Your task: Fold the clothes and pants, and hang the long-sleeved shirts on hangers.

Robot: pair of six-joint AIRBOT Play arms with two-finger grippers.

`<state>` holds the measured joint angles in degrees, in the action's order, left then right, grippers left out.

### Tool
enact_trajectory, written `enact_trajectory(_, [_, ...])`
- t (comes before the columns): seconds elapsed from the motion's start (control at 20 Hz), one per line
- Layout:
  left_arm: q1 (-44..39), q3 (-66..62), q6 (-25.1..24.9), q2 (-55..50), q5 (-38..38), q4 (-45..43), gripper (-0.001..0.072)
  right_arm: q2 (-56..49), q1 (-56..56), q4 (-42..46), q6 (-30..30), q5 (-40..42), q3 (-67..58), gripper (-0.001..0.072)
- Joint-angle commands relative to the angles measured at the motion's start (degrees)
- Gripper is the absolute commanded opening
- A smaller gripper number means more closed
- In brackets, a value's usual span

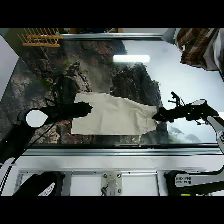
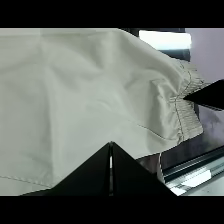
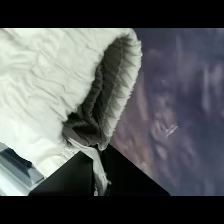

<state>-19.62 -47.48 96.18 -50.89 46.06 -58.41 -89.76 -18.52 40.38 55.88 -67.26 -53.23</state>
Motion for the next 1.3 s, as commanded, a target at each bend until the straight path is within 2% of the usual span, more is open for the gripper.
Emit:
enact_trajectory(0.0, [0.0, 0.0, -0.1, 0.0, -0.2, 0.0, 0.0006, 3.0, -2.3, -1.4, -0.5, 2.6, -4.1, 0.0007])
enact_trajectory(0.2, [0.0, 0.0, -0.1, 0.0, -0.2, 0.0, 0.0006, 9.3, -11.4, -1.4, 4.4, 11.3, -13.3, 0.0006])
enact_trajectory(0.4, [0.0, 0.0, -0.1, 0.0, -0.3, 0.0, 0.0006, 14.3, -24.2, -0.1, 13.0, 23.0, -15.5, 0.0005])
enact_trajectory(0.55, [0.0, 0.0, -0.1, 0.0, -0.3, 0.0, 0.0006, 16.3, -33.4, 7.6, 21.3, 24.4, -15.4, 0.0005])
enact_trajectory(0.7, [0.0, 0.0, -0.1, 0.0, -0.3, 0.0, 0.0006, 18.8, -38.7, 23.3, 33.3, 24.3, -14.5, 0.0005])
enact_trajectory(0.75, [0.0, 0.0, -0.1, 0.0, -0.3, 0.0, 0.0006, 20.0, -39.6, 29.4, 38.0, 23.2, -13.6, 0.0005])
enact_trajectory(0.85, [0.0, 0.0, -0.1, 0.0, -0.6, 0.0, 0.0006, 22.1, -40.0, 38.5, 42.9, 17.7, -11.2, 0.0004])
enact_trajectory(1.05, [0.0, 0.0, -0.1, 0.0, -2.7, 0.0, 0.0006, 25.1, -38.8, 39.5, 43.6, 5.2, -3.1, 0.0005])
enact_trajectory(1.25, [0.0, 0.0, -0.2, 0.0, -2.6, 0.0, 0.0005, 28.7, -37.0, 39.6, 43.5, -1.1, 2.8, 0.0005])
